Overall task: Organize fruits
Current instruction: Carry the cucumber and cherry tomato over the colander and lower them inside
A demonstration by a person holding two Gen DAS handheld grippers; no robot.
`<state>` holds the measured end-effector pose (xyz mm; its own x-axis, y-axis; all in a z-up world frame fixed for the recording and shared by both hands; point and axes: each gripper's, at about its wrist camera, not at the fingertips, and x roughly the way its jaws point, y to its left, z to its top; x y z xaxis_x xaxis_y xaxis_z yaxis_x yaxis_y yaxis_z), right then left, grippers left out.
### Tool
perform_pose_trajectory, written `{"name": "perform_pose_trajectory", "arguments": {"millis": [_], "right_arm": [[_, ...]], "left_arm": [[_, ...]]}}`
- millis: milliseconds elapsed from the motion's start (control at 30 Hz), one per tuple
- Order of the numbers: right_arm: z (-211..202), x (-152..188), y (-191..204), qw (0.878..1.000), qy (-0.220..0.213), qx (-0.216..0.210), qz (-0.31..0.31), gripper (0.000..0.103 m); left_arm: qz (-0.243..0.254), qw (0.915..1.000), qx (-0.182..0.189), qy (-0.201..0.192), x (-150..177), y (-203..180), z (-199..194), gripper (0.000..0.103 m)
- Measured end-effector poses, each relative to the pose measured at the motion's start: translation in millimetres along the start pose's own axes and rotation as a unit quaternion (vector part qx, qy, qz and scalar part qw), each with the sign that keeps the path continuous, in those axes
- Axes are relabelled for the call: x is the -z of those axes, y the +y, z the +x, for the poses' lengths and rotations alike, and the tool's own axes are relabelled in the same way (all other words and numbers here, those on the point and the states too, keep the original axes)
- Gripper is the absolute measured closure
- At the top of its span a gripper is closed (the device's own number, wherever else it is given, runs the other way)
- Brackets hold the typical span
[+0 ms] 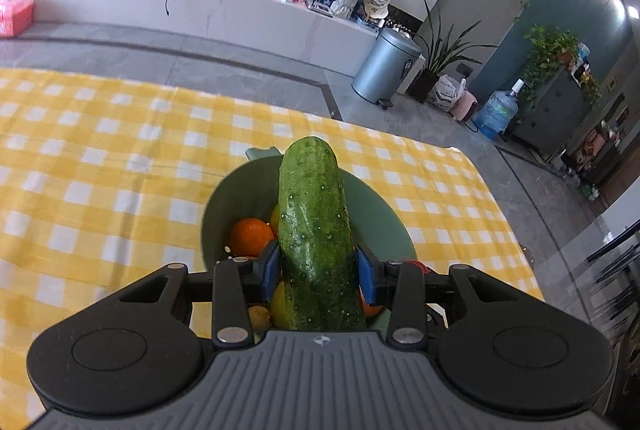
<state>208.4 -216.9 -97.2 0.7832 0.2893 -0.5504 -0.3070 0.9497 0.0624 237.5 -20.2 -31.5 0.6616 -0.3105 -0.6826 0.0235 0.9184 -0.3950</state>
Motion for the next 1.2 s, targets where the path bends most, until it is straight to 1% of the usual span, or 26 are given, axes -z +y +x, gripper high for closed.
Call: {"name": "perform_pose_trajectory", "arguments": {"millis": [100,200,300,433,667,800,833,933,1067,1167,1200], "right_arm": [[11,-4,-3,1.000,-0.002,0.000,-0.001,0.074],[18,-6,-1,1.000,-0.004,-0.001,-0.003,0.074],[27,-5,1,1.000,0.005,-0.001,-0.011,0.074],[40,-4,2,1.000,0.019,0.001,-0.023,0.074],[56,-5,-1,0.999,0.033,0.001,-0.027,0.074],[64,-5,1,0.999,0.040,0.001,-0.034,0.074],[67,-7,2,0.998,0.041,0.002,-0.036,0.074],[71,-6,2,0.998,0.045,0.003,-0.036,0.074],[76,-7,2,0.998,0.051,0.003,-0.035,0.074],[80,-7,3,0.998,0.053,-0.001,-0.034,0.073],[81,-7,3,0.998,0.052,-0.002,-0.034,0.073]], "left_arm": [[-0.018,0.9997,0.017,0.003,-3,9,10,0.059],[-0.017,0.9996,0.020,0.010,-3,14,22,0.059],[-0.022,0.9991,0.026,0.025,-3,22,33,0.059],[-0.047,0.9970,0.046,0.041,-6,34,43,0.059],[-0.071,0.9967,0.027,0.028,-11,50,55,0.060],[-0.058,0.9977,0.011,0.034,-10,48,61,0.060],[-0.048,0.9984,0.006,0.029,-9,46,60,0.063],[-0.044,0.9987,0.008,0.022,-10,46,56,0.063],[-0.055,0.9980,0.017,0.027,-10,52,57,0.063],[-0.045,0.9984,0.015,0.030,-9,50,56,0.063],[-0.038,0.9988,0.012,0.028,-8,48,55,0.061]]}}
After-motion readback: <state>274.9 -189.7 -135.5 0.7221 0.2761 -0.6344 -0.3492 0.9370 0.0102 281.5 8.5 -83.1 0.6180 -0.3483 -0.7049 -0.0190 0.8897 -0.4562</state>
